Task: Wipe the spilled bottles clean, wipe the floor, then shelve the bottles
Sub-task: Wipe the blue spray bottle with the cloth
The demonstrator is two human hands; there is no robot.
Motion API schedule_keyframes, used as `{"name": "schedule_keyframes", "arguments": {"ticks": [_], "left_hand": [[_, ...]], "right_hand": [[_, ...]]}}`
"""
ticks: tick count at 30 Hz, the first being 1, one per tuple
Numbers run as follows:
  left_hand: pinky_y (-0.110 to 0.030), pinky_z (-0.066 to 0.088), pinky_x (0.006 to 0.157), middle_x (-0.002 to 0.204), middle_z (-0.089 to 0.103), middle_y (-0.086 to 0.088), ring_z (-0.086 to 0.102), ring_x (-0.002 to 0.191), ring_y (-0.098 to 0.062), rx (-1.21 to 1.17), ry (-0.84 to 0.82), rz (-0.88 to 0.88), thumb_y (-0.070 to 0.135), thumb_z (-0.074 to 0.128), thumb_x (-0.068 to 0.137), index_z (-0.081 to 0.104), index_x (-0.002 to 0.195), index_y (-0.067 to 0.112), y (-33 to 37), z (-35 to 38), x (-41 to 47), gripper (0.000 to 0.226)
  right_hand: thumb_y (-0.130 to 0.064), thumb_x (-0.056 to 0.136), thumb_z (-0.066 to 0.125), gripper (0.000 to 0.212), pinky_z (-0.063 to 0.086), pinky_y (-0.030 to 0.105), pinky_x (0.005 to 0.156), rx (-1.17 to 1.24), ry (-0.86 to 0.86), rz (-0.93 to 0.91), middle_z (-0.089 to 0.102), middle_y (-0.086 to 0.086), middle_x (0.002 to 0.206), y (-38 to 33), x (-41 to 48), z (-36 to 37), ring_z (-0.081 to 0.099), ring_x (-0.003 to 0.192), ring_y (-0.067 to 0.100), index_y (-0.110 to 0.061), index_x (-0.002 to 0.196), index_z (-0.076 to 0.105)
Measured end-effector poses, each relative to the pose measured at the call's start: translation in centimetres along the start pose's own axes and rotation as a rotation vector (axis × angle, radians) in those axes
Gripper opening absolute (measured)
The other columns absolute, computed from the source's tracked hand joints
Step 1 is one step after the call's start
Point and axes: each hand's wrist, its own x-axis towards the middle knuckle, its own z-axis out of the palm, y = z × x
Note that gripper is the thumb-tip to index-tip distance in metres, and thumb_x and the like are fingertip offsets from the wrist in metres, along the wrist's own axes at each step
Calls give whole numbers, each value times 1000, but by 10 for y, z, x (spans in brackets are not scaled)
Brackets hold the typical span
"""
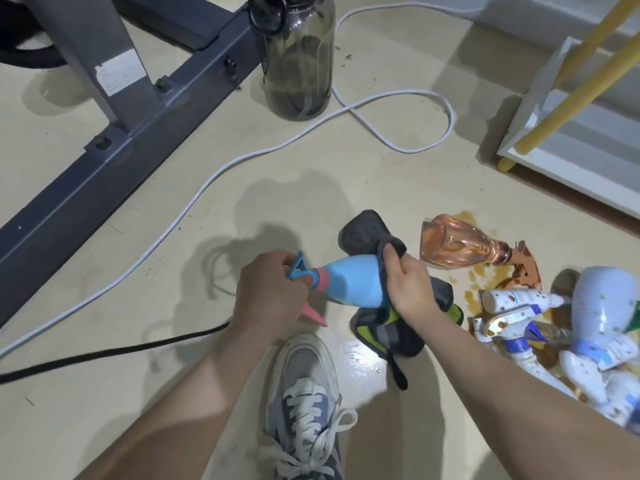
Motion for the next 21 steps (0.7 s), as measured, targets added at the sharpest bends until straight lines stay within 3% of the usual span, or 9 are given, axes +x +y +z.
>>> {"name": "schedule_keyframes", "arguments": {"ticks": [3, 5, 7, 10, 12, 14, 17, 19, 21], "left_hand": [[-44, 58, 73, 74, 72, -3, 70, 74, -27, -37, -6, -83, 15, 73, 76, 61, 63, 27, -4, 0, 3, 21], [-47, 59, 71, 70, 71, -2, 70, 71, -27, -51, -16, -106, 16, 74, 75, 64, 62, 26, -5, 2, 0, 20], [-49, 58, 70, 66, 70, 1, 70, 71, -26, -64, -33, -102, 15, 74, 78, 64, 59, 27, -10, 7, -2, 24], [-47, 58, 72, 72, 72, 2, 70, 73, -25, -55, -41, -50, 19, 74, 80, 64, 63, 27, -10, 9, -6, 21], [-46, 58, 75, 80, 73, 0, 70, 78, -25, -56, -36, -12, 20, 74, 80, 69, 75, 25, -5, 10, -8, 9], [-45, 57, 80, 85, 74, -5, 70, 82, -27, -30, -25, 26, 18, 73, 81, 71, 81, 26, -1, 11, -13, 9], [-43, 56, 81, 85, 73, -5, 69, 81, -26, -1, -27, 67, 17, 73, 81, 59, 71, 35, 2, 13, -20, 25], [-39, 56, 81, 86, 73, 0, 69, 80, -23, 4, -37, 65, 17, 73, 81, 69, 87, 29, 2, 15, -19, 14], [-31, 53, 83, 92, 72, 1, 68, 87, -21, 30, -29, 63, 20, 73, 81, 70, 107, 24, 4, 18, -18, 26]], "right_hand": [[-27, 99, 42, 25, 38, 36, 92, -197, 7, -398, 68, 2, 109, -6, -27, 14, 59, 108, 23, -16, 106, 64], [-29, 89, 44, 39, 25, 39, 109, -259, -115, -663, 61, -11, 128, -7, -54, 25, 48, 128, 10, -26, 124, 61], [-29, 86, 49, 47, 18, 38, 114, -243, -202, -728, 57, -14, 136, -3, -56, 24, 41, 135, 6, -26, 132, 60], [-17, 81, 71, 40, 41, 42, 102, -138, -261, -792, 67, -14, 120, -1, -35, 10, 57, 120, 7, -24, 120, 68], [-24, 87, 71, 9, 51, 39, 82, -55, -246, -773, 71, -10, 92, -6, -30, 6, 66, 93, 11, -19, 94, 72], [-37, 92, 59, 27, 51, 42, 71, -32, -137, -553, 65, -3, 72, -9, -22, 6, 62, 75, 19, -14, 78, 64], [-29, 95, 58, 21, 51, 39, 82, -14, -92, -246, 71, 8, 90, -6, -1, -5, 65, 89, 29, -10, 99, 66], [-8, 94, 57, 37, 47, 34, 93, 15, -126, -222, 63, 8, 111, -8, 2, -17, 60, 105, 25, -19, 130, 53], [1, 89, 57, 54, 43, 35, 101, 22, -167, -298, 55, 4, 120, -11, -10, -26, 54, 113, 19, -30, 131, 47]]}}
